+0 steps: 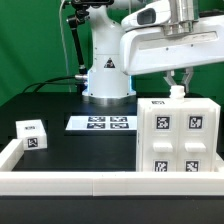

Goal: Assemble cabinet

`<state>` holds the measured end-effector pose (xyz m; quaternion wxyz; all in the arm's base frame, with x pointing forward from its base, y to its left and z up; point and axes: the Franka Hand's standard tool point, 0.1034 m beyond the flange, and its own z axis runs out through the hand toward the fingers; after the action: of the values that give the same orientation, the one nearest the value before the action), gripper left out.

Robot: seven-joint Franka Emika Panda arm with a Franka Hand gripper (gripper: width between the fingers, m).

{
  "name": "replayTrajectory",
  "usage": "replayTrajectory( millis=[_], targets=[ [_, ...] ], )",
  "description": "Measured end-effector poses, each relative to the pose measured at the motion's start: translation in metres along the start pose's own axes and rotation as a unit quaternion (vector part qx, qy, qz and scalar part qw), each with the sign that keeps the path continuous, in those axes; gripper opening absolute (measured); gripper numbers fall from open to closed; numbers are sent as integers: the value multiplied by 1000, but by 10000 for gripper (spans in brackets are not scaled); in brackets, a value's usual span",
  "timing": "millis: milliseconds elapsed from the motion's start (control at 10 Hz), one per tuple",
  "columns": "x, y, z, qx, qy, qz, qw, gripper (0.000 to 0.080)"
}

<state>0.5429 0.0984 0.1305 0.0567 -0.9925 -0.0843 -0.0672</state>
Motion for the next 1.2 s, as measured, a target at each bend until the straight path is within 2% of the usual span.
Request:
replayTrajectory(
  millis=[100,200,300,400,500,600,700,800,900,1000,1200],
  targets=[
    [0,0,0,0,0,0,1000,89],
    [0,0,0,0,0,0,1000,226],
    [-2,2,1,-1,1,-2,1000,226],
    [-22,11,9,-6,4,-9,1000,408],
    [-49,25,15,-12,-8,-10,1000,543],
    [-69,45,17,-18,-10,-27,999,543],
    [-86,74,19,-25,-12,-37,999,718],
    [-95,98,19,-27,-15,-31,999,779],
    [-100,121,15,-29,-18,-46,998,779],
    [-102,137,12,-29,-21,-45,998,795],
    [-102,139,12,-28,-23,-44,998,797]
  ],
)
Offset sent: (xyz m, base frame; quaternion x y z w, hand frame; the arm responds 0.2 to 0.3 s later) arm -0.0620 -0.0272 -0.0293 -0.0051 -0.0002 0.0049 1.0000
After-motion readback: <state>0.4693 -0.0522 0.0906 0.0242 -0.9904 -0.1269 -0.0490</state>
